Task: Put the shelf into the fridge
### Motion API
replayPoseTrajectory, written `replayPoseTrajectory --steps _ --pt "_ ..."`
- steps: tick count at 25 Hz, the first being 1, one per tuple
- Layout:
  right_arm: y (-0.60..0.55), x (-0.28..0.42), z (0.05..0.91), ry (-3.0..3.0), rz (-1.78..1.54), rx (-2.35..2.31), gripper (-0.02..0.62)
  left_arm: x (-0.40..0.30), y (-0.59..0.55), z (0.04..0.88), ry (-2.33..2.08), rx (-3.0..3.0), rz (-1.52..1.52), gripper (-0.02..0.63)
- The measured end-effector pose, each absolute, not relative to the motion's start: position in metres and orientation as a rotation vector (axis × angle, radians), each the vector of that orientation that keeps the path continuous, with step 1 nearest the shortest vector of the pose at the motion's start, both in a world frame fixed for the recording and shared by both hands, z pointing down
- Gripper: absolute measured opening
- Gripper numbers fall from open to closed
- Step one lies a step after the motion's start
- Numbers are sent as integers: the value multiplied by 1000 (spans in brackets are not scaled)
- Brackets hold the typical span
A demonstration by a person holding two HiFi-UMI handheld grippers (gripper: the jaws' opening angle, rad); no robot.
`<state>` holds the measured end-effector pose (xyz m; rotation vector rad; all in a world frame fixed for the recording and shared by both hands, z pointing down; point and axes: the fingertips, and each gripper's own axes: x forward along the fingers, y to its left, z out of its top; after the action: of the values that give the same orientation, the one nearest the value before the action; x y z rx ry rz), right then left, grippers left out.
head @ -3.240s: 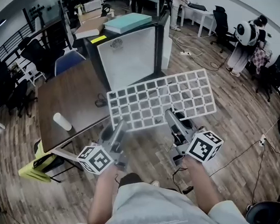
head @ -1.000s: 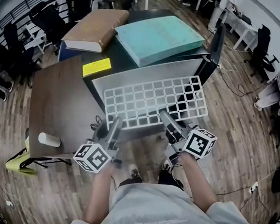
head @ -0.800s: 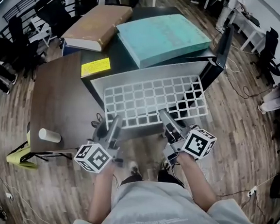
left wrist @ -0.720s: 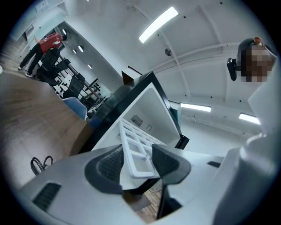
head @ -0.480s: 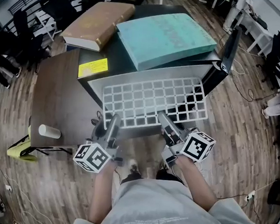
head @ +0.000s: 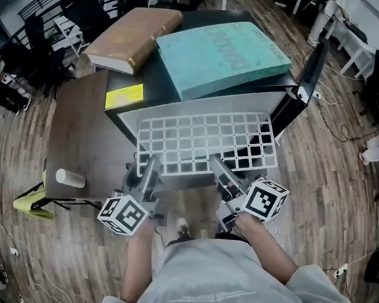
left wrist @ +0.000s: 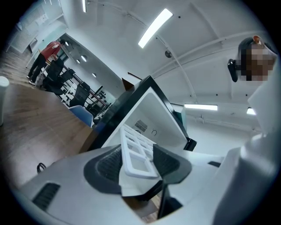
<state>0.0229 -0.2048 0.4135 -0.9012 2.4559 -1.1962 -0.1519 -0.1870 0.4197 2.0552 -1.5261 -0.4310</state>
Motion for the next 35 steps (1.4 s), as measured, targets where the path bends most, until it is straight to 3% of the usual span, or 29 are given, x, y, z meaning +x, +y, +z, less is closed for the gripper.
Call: replayPoseTrajectory --steps 35 --pt "-210 11 409 2434 -1284 -822 101 -152 -188 412 -1519 2058 -451 199"
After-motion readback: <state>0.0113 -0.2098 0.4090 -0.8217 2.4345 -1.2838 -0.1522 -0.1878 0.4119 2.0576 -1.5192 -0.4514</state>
